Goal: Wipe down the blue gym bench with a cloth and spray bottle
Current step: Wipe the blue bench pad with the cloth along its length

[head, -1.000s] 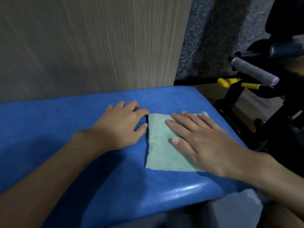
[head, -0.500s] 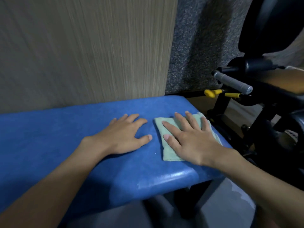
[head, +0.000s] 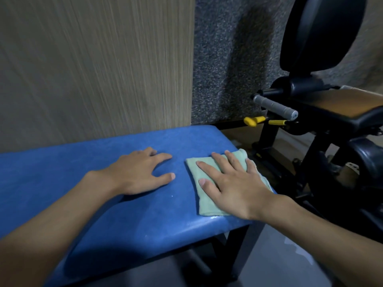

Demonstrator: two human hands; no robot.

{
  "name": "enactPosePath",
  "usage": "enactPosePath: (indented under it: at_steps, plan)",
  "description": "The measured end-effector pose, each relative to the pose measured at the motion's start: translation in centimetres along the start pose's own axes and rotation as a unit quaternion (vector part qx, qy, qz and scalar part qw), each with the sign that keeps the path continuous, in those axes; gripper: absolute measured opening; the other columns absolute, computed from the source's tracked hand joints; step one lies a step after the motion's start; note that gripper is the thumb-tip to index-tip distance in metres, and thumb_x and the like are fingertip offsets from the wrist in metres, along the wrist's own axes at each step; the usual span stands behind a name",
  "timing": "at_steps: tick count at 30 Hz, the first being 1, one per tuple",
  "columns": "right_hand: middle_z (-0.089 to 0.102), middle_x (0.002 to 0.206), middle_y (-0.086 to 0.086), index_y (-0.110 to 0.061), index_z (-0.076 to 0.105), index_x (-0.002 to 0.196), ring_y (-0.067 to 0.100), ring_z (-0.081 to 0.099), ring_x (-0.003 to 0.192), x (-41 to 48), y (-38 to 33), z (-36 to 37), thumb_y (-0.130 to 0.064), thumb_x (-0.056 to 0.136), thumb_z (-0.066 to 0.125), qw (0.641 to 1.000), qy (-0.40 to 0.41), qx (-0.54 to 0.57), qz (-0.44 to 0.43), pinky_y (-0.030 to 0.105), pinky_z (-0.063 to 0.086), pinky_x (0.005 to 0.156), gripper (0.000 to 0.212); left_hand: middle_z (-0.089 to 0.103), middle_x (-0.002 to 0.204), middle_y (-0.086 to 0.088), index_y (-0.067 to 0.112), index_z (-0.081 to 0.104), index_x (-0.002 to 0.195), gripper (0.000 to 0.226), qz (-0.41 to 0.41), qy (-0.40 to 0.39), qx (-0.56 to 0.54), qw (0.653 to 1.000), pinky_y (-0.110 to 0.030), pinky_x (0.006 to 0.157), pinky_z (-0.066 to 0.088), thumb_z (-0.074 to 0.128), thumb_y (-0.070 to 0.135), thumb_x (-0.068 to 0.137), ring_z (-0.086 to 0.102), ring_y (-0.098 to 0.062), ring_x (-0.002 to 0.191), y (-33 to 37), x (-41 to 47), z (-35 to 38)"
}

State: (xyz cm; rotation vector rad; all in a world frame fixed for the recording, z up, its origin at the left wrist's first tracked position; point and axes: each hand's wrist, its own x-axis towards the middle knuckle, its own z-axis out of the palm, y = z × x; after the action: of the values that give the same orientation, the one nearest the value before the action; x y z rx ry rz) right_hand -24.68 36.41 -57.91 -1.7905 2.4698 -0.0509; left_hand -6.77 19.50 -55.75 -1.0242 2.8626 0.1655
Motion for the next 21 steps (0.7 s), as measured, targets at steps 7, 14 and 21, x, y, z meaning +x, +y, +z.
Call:
enactPosePath:
  at_steps: [7,14,21]
  plan:
    - [-0.003,0.165,-0.009,-0.050,0.006,0.152,0.020,-0.012,0.151,9.1,1.6,-0.8,-0.065,0.095,0.012,0.999,-0.006,0.021,0.030,0.058,-0.002,0.118,0.059,0.037,0.140,0.010,0.052,0.018,0.142,0.090,0.015,0.004,0.036,0.999,-0.047,0.106,0.037,0.006,0.091,0.062,0.041,-0.020,0.129,0.0,0.9,0.4]
    - [0.012,0.162,-0.002,-0.045,0.013,0.152,0.029,0.005,0.150,19.9,3.4,-1.8,-0.067,0.094,0.017,0.994,-0.016,0.074,0.076,0.058,0.011,0.117,0.062,0.032,0.136,0.009,0.054,0.011,0.137,0.091,0.024,-0.007,0.037,0.999,-0.048,0.107,0.035,0.005,0.096,0.057,0.038,-0.023,0.132,-0.2,1.9,0.7]
    - [-0.004,0.166,-0.006,-0.043,0.008,0.154,0.025,-0.008,0.151,17.5,3.0,-1.6,-0.063,0.097,0.015,0.994,-0.029,0.062,0.080,0.056,0.001,0.119,0.061,0.032,0.138,0.008,0.052,0.013,0.141,0.096,0.018,0.018,0.044,0.999,-0.051,0.106,0.035,-0.001,0.097,0.056,0.035,-0.021,0.135,-0.2,1.5,1.4]
